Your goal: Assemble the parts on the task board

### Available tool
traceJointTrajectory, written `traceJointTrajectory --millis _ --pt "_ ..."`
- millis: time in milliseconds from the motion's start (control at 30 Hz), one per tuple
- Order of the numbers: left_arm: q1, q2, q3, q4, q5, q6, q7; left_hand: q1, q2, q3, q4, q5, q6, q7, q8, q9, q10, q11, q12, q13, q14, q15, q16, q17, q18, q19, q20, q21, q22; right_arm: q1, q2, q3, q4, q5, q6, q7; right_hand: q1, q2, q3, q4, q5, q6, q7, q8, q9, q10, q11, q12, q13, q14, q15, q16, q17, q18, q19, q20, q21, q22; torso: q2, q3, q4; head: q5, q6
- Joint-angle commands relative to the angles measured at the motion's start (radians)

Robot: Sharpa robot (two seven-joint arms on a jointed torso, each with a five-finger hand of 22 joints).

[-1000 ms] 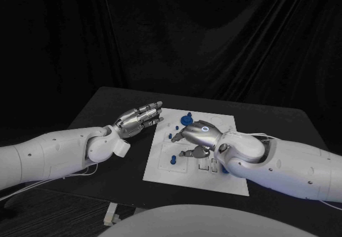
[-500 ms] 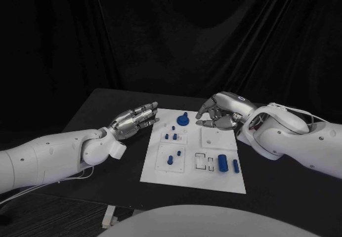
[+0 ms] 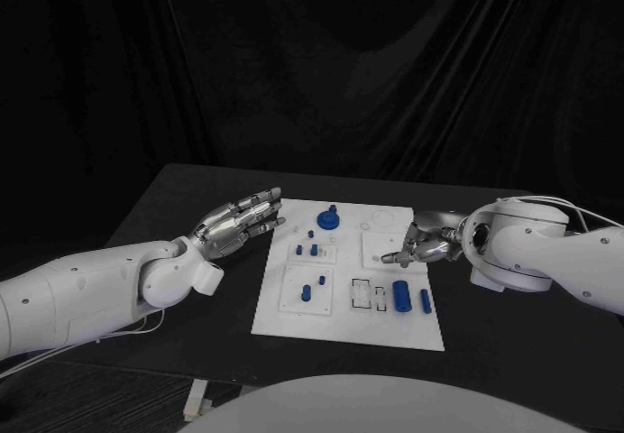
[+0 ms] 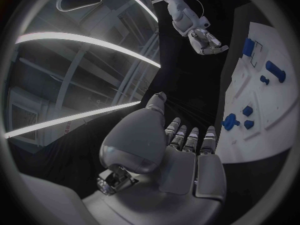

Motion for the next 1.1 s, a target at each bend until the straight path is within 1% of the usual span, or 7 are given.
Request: traceJointTrajectory --millis 33,133,233,467,567,833,1100 --pt "-0.002 0.003 0.001 0.001 0.007 0.008 0.024 0.001 0.008 0.0 -0.006 0.004 -0.006 -0.001 0.003 0.0 -0.004 0.006 0.006 0.0 0.001 0.007 0.005 0.0 0.018 0.0 0.007 0.001 0.001 -0.006 0.005 0.001 -0.015 -0.027 0.118 -0.14 -0.017 0.005 -0.002 -0.004 0.001 0.009 -0.01 0.049 0.065 0.105 -0.014 0.003 0.263 0.084 -0.013 -0.003 0.163 -0.02 0.061 -0.013 0.008 0.219 0.001 -0.0002 -0.0004 -0.007 0.0" --pt "-0.002 0.005 0.001 0.0 0.007 0.008 0.024 0.001 0.008 0.0 -0.006 0.004 -0.006 -0.001 0.003 0.0 -0.004 0.006 0.006 0.0 0.001 0.007 0.005 0.0 0.018 0.0 0.007 0.001 0.001 -0.015 0.011 0.001 -0.023 -0.049 0.137 -0.154 -0.02 0.009 -0.003 -0.004 -0.001 -0.038 -0.02 0.147 0.21 0.105 -0.027 0.003 0.263 0.082 -0.022 -0.01 0.15 -0.02 0.059 -0.022 0.014 0.219 0.001 0.0 -0.0005 -0.009 0.0" --pt "-0.002 0.006 0.001 -0.002 0.007 0.009 0.024 0.001 0.008 0.0 -0.006 0.005 -0.006 -0.001 0.003 0.0 -0.004 0.006 0.006 0.0 0.001 0.007 0.006 0.0 0.018 0.0 0.007 0.001 0.002 -0.024 0.017 0.001 -0.031 -0.068 0.148 -0.162 -0.026 0.013 -0.005 -0.004 -0.003 -0.051 -0.03 0.194 0.284 0.105 -0.031 0.003 0.263 0.079 -0.027 -0.017 0.137 -0.019 0.057 -0.025 0.015 0.219 0.0 0.0 0.0002 -0.009 0.0" --pt "-0.002 0.009 0.001 -0.006 0.007 0.011 0.021 0.001 0.008 0.001 -0.007 0.005 -0.006 -0.002 0.003 0.0 -0.004 0.007 0.006 0.0 0.001 0.008 0.006 0.0 0.018 0.0 0.008 0.002 0.002 -0.051 0.039 0.001 -0.058 -0.089 0.154 -0.176 -0.053 0.031 -0.009 -0.004 -0.001 -0.028 -0.044 0.228 0.336 0.105 -0.041 0.003 0.263 0.075 -0.036 -0.034 0.104 -0.021 0.06 -0.033 0.025 0.221 0.001 -0.0002 0.0003 -0.012 0.0" --pt "-0.002 0.01 0.001 -0.006 0.007 0.012 0.02 0.001 0.008 0.001 -0.007 0.005 -0.006 -0.002 0.003 0.0 -0.004 0.007 0.006 0.0 0.001 0.008 0.006 0.0 0.018 0.0 0.008 0.002 0.002 -0.062 0.048 0.001 -0.07 -0.093 0.149 -0.179 -0.052 0.035 -0.008 -0.005 0.001 -0.032 -0.044 0.224 0.336 0.105 -0.042 0.003 0.263 0.074 -0.037 -0.036 0.101 -0.021 0.059 -0.034 0.023 0.221 0.001 -0.0003 0.0004 -0.011 0.0" --pt "-0.003 0.012 0.001 -0.009 0.007 0.013 0.018 0.001 0.008 0.001 -0.007 0.005 -0.006 -0.002 0.003 0.0 -0.004 0.007 0.006 0.0 0.001 0.008 0.006 0.0 0.018 0.0 0.008 0.002 0.002 -0.082 0.07 0.001 -0.092 -0.096 0.12 -0.183 -0.038 0.038 -0.015 -0.011 0.019 -0.074 -0.019 0.114 0.291 0.105 -0.025 0.003 0.263 0.073 -0.024 -0.041 0.09 -0.017 0.053 -0.026 0.009 0.215 0.0 -0.0001 -0.0001 -0.006 0.0" --pt "-0.003 0.012 0.001 -0.01 0.007 0.015 0.015 0.001 0.008 0.001 -0.007 0.005 -0.006 -0.001 0.003 0.0 -0.004 0.007 0.007 0.0 0.001 0.009 0.006 0.0 0.018 0.001 0.009 0.002 0.003 -0.096 0.09 0.001 -0.116 -0.097 0.114 -0.185 -0.013 0.033 -0.016 -0.02 0.018 -0.081 -0.008 0.067 0.265 0.105 -0.016 0.003 0.263 0.07 -0.016 -0.051 0.07 -0.014 0.048 -0.019 -0.005 0.21 0.001 -0.0002 -0.0001 -0.002 0.0"
